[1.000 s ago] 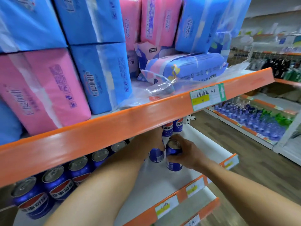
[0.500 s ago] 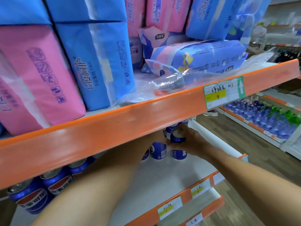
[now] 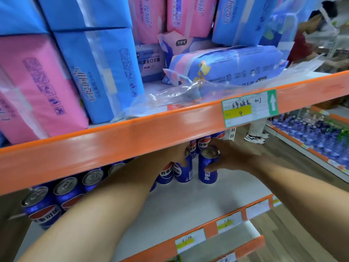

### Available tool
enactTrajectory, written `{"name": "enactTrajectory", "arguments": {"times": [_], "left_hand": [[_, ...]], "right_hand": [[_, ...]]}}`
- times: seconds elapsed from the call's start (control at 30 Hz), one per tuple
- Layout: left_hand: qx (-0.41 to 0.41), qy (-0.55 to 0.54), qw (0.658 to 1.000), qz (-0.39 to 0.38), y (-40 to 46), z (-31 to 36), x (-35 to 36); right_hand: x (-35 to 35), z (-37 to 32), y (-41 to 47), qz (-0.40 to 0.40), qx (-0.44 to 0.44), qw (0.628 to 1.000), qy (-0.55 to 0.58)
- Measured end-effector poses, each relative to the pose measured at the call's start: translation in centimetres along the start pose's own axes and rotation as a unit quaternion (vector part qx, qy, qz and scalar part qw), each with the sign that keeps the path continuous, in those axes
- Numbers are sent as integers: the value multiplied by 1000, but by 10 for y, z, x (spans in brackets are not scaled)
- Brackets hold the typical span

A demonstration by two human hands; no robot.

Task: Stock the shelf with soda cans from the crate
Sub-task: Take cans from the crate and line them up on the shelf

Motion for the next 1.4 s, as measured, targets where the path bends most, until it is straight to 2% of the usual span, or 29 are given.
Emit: {"name": "enactTrajectory", "arguments": {"times": [0.13,0.2,0.33,0.43,0.53,0.6,0.7,0.9,1.07,1.27,1.4], "left_hand": [[-44,-25,999,0,-4,-10,6],[-53,-38,998,10,-7,-9,7],[-74,-60,995,-7,-6,-6,6],[-40,-15,999,25,-8,6,-5],[-22,5,997,68,-10,12,-14],[-15,-4,998,69,-11,12,-19],[-14,36,998,50,-13,13,-20],[-35,44,994,95,-21,11,-26],[-58,169,976,128,-30,21,-34],[-120,213,959,141,-29,8,-22],[-135,232,954,132,-26,11,-20]], "right_hand": [[15,-7,20,47,13,997,52],[24,-7,31,40,-5,998,46],[33,-9,41,-53,-43,998,-3],[43,-5,42,-126,-64,987,-75],[41,-3,46,-101,-84,988,-81],[42,0,48,-95,-84,990,-64],[42,3,50,-82,-77,993,-32],[42,6,50,-20,-58,998,-1],[41,6,51,37,-11,999,37],[45,10,53,-20,-33,999,8],[40,11,53,2,-45,999,18]]}}
Point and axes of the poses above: each hand's wrist, its own y-axis towards the middle knuckle, its own x-axis out of the palm, z = x × y, the point moved 8 cm from there along y, towards the middle knuckle, and after that the axes turned 8 degrees about z, right-handed, at the moved point
